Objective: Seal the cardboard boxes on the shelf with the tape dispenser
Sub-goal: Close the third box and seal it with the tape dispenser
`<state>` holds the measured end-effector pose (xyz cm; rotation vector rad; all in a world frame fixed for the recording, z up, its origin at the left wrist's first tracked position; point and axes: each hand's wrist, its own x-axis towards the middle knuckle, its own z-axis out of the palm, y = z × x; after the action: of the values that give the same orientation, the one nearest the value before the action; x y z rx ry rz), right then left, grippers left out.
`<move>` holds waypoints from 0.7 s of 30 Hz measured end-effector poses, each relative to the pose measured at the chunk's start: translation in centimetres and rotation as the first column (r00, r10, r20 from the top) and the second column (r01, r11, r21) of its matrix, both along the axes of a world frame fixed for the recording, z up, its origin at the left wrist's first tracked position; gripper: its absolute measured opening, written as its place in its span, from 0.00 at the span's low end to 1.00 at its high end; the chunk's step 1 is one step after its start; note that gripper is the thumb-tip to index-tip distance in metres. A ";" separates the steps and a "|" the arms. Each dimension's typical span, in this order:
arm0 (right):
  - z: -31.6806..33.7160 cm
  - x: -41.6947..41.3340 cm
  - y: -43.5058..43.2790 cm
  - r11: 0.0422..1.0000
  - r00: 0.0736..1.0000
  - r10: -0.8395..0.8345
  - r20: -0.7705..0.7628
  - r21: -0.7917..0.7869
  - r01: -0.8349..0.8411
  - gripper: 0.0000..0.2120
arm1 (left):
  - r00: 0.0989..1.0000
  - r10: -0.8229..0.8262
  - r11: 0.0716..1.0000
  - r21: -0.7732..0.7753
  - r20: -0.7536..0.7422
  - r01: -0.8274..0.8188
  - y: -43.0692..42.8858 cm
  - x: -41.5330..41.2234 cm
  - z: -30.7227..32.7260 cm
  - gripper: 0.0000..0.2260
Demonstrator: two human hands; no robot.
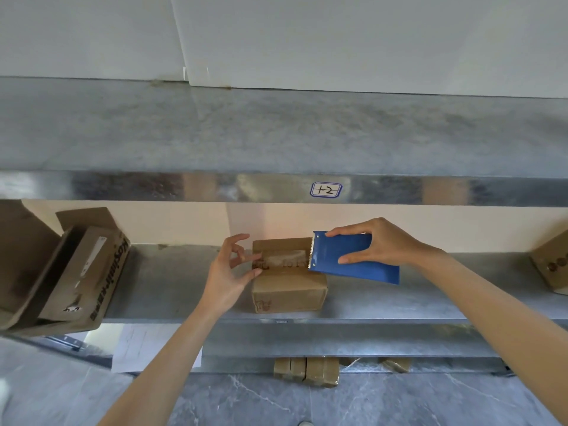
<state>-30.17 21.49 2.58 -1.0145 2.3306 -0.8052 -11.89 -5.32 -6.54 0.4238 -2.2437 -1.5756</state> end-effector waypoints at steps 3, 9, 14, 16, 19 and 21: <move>-0.5 -0.6 0.0 1.000 0.999 0.003 0.040 -0.009 -0.002 0.21 | 1.000 -0.003 1.000 0.014 -0.003 0.003 0.1 0.0 0.1 0.30; -0.8 -1.4 0.0 1.000 0.998 0.024 0.065 0.012 -0.025 0.20 | 0.996 0.082 0.990 0.109 0.044 -0.086 -1.0 0.3 0.1 0.23; -0.6 -1.5 -0.3 0.997 0.998 0.054 0.027 0.048 -0.055 0.20 | 0.975 0.176 0.957 0.208 0.134 -0.201 -1.6 0.3 -0.2 0.18; -0.6 -1.6 -0.3 0.997 0.998 0.060 0.020 0.053 -0.061 0.20 | 0.961 0.204 0.946 0.217 0.185 -0.243 -1.4 0.1 -0.2 0.17; -0.4 -1.5 -0.4 0.996 0.998 0.066 -0.002 0.067 -0.066 0.21 | 0.936 0.251 0.926 0.219 0.247 -0.306 -1.3 -0.2 -0.5 0.17; -0.4 -1.4 -0.4 0.995 0.998 0.066 -0.010 0.072 -0.065 0.21 | 0.926 0.260 0.928 0.196 0.273 -0.318 -1.2 -0.4 -0.8 0.18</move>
<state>-31.59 21.04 2.20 -1.0614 2.3064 -0.6869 -12.29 -6.51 -7.36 1.0202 -2.0389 -1.7090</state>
